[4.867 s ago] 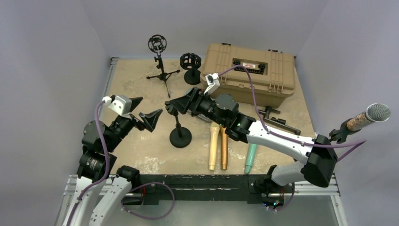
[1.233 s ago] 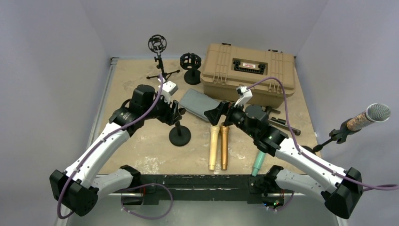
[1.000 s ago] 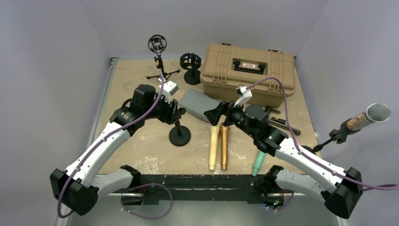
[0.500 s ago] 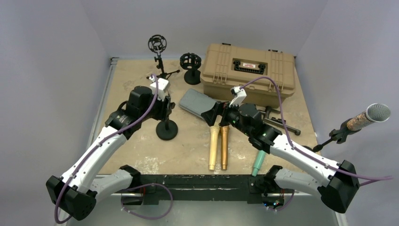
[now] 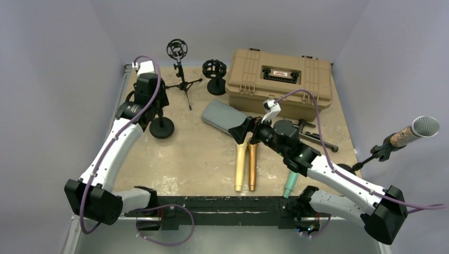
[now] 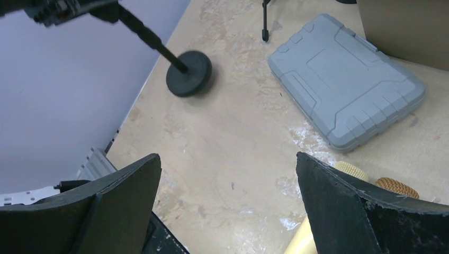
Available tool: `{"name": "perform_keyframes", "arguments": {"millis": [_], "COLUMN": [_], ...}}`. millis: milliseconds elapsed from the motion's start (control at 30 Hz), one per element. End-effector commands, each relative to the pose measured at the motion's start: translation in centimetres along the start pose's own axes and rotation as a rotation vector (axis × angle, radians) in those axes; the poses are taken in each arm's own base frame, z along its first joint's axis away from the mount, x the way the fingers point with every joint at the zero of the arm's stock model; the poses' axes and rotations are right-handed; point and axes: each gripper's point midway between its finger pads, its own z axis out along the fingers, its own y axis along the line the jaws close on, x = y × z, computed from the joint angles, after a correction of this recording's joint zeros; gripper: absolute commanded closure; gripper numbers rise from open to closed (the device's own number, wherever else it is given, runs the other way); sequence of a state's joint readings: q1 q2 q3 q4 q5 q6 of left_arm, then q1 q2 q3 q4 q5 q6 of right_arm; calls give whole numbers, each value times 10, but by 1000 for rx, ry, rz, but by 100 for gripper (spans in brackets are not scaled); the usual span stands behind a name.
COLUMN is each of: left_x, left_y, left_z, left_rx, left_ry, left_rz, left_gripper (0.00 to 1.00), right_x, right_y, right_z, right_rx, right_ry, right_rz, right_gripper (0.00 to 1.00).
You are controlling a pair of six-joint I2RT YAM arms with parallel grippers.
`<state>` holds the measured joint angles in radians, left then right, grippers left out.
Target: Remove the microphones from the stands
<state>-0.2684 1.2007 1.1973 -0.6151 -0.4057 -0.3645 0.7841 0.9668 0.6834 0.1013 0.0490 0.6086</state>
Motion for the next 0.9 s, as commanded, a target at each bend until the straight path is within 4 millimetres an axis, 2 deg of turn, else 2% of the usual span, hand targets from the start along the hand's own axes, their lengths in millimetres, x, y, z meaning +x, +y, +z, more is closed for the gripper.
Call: {"name": "perform_keyframes", "arguments": {"millis": [0, 133, 200, 367, 400, 533, 633, 700, 733, 800, 867], "left_x": [-91, -114, -122, -150, -157, -159, -158, -150, -144, -133, -124], "left_y": [18, 26, 32, 29, 31, 34, 29, 31, 32, 29, 40], "left_z": [5, 38, 62, 117, 123, 144, 156, 162, 164, 164, 162], "left_rx": [-149, -206, -225, -154, -147, -166, -138, -141, -137, -109, -116], "left_ry": [-268, -303, -288, -244, -245, -272, -297, -268, -244, -202, -161], "left_rz": [-170, -220, -241, -252, -271, -264, -228, -235, -244, -273, -331], "left_gripper": [100, 100, 100, 100, 100, 100, 100, 87, 77, 50, 24], "right_x": [-6, -2, 0, -2, -2, -5, -6, -7, -6, -6, -6], "right_y": [8, 9, 6, -4, -7, -11, -11, -11, -11, -11, -13], "right_z": [-9, -20, -25, -39, -41, -46, -46, -44, -42, -39, -35], "right_rx": [-52, -68, -60, -13, -2, 25, 30, 33, 34, 41, 55], "right_ry": [-27, -22, -25, -44, -48, -51, -56, -55, -52, -44, -37], "right_rz": [-6, 9, 13, 10, 10, 6, 8, 8, 6, 1, -7], "right_gripper": [3, 4, 4, 4, 4, 3, 3, 3, 3, 3, 4]}}
